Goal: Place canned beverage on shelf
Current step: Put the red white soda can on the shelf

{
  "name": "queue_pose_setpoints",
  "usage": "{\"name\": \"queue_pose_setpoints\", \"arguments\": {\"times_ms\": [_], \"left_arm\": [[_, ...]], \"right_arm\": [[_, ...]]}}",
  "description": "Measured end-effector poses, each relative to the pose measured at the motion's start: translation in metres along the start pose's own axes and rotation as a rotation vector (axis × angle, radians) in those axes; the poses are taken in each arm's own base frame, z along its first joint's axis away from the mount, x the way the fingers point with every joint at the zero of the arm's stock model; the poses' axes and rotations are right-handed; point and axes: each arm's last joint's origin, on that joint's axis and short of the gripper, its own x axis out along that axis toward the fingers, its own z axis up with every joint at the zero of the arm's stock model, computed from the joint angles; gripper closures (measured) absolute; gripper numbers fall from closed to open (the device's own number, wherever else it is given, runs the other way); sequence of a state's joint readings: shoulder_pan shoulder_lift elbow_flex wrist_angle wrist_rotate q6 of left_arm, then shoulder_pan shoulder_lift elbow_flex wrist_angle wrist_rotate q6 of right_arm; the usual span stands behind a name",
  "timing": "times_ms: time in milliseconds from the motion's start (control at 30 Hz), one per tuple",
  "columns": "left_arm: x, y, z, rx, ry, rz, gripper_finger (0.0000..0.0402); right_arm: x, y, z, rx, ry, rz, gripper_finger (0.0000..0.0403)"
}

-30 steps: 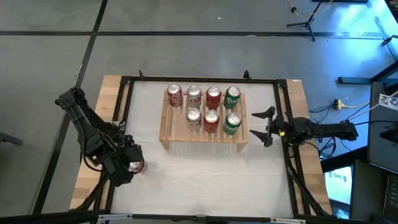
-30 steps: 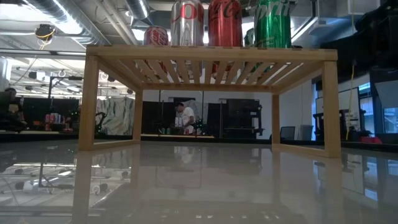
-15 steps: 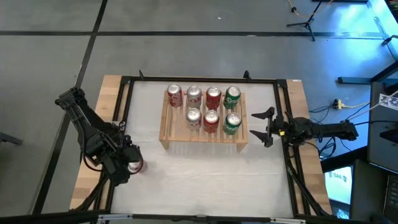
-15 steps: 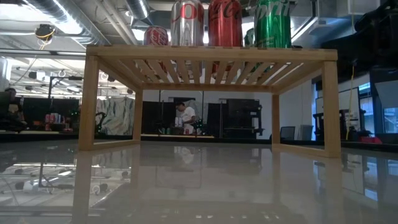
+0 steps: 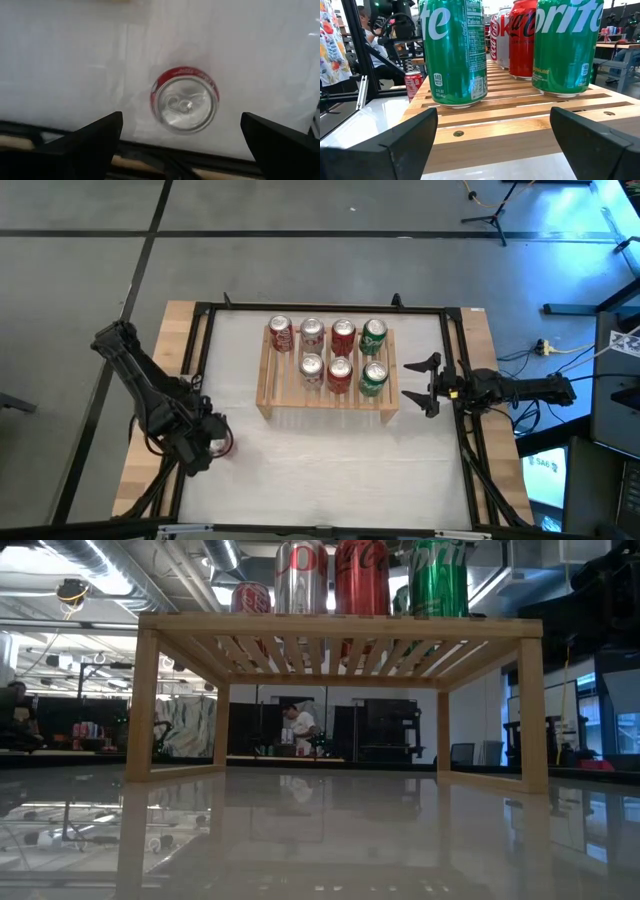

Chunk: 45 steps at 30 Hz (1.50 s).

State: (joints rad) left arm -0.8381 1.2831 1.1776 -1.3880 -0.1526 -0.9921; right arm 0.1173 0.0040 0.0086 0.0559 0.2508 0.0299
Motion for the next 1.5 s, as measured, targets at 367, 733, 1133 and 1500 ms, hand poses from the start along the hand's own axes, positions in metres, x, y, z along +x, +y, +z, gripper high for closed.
{"name": "queue_pose_setpoints", "arguments": {"times_ms": [367, 733, 1133, 1500], "left_arm": [[0.027, 0.001, -0.006, 0.023, 0.032, 0.025, 0.0007], [0.061, 0.002, -0.013, 0.026, 0.041, 0.037, 0.0007], [0.071, 0.004, -0.016, 0.026, 0.033, 0.045, 0.0007], [0.071, -0.001, -0.01, -0.023, -0.072, 0.028, 0.0007]], "right_arm": [[0.0, 0.0, 0.0, 0.0, 0.0, 0.0, 0.0022], [0.0, 0.0, 0.0, -0.001, 0.0, 0.001, 0.0022], [0.0, 0.0, 0.0, -0.001, 0.001, 0.001, 0.0022], [0.0, 0.0, 0.0, -0.001, 0.0, 0.001, 0.0022]]}}
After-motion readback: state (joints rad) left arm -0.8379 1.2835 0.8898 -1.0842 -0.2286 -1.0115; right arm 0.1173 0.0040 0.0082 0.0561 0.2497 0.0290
